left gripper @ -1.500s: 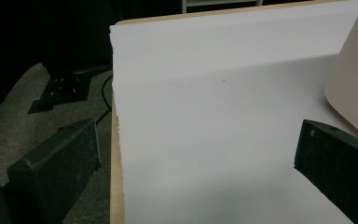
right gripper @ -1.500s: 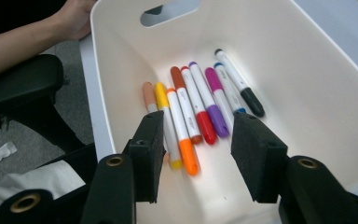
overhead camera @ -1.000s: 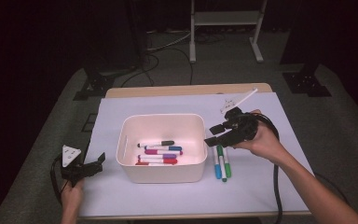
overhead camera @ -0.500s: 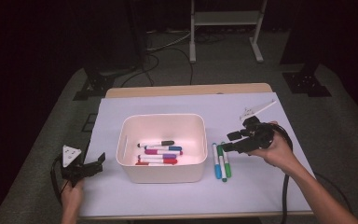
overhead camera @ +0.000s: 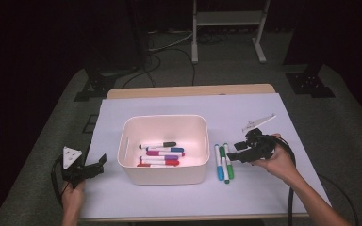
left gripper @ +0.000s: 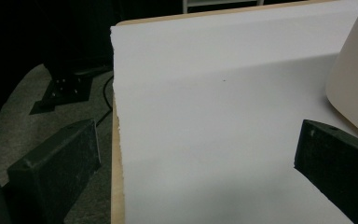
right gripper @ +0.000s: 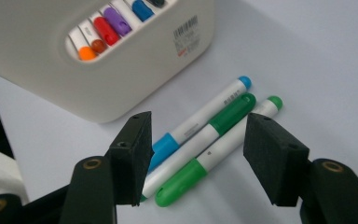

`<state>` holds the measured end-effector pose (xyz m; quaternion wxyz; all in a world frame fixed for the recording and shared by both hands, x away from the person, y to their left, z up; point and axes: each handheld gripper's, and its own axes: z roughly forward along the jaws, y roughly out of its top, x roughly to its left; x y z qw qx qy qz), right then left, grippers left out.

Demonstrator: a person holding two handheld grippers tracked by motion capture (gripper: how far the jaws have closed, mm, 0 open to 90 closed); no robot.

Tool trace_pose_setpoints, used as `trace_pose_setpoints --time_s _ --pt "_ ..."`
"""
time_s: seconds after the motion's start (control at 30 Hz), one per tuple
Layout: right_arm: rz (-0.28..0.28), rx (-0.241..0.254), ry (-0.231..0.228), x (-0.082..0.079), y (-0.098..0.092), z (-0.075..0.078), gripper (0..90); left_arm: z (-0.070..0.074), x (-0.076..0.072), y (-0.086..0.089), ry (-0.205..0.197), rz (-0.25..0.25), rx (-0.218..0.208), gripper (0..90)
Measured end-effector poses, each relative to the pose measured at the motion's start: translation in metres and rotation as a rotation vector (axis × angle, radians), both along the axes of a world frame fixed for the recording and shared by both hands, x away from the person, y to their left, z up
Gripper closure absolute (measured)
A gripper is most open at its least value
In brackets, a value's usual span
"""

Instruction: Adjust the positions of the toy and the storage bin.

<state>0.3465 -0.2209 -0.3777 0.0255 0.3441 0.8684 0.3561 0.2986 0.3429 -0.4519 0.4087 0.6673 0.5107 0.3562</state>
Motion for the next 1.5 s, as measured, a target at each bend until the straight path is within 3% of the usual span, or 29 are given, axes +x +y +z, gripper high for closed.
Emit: trace_pose_setpoints --time_s 0.27,0.43,0.8,1.0,1.17,1.5 --pt "-0.032 -0.01 0.013 0.001 -0.001 -0.024 41.1 0.0 0.0 0.0 0.0 0.0 0.0 0.0" --pt "-0.079 -0.018 0.002 0.001 -0.003 -0.038 41.9 0.0 0.0 0.0 0.001 0.0 0.001 0.0" --pt "-0.136 -0.042 -0.015 0.01 0.006 -0.054 43.8 0.0 0.0 0.0 0.0 0.0 0.0 0.0" --pt "-0.163 -0.098 -0.029 0.013 0.009 -0.062 46.1 0.0 0.0 0.001 -0.002 0.001 -0.005 0.0" --pt "-0.189 -0.14 -0.051 0.008 -0.003 -0.062 47.6 0.0 0.0 0.0 0.0 -0.001 -0.002 0.0" --pt "-0.275 -0.212 -0.095 0.0 -0.018 -0.064 65.4 0.0 0.0 0.0 0.002 0.001 0.002 0.0"
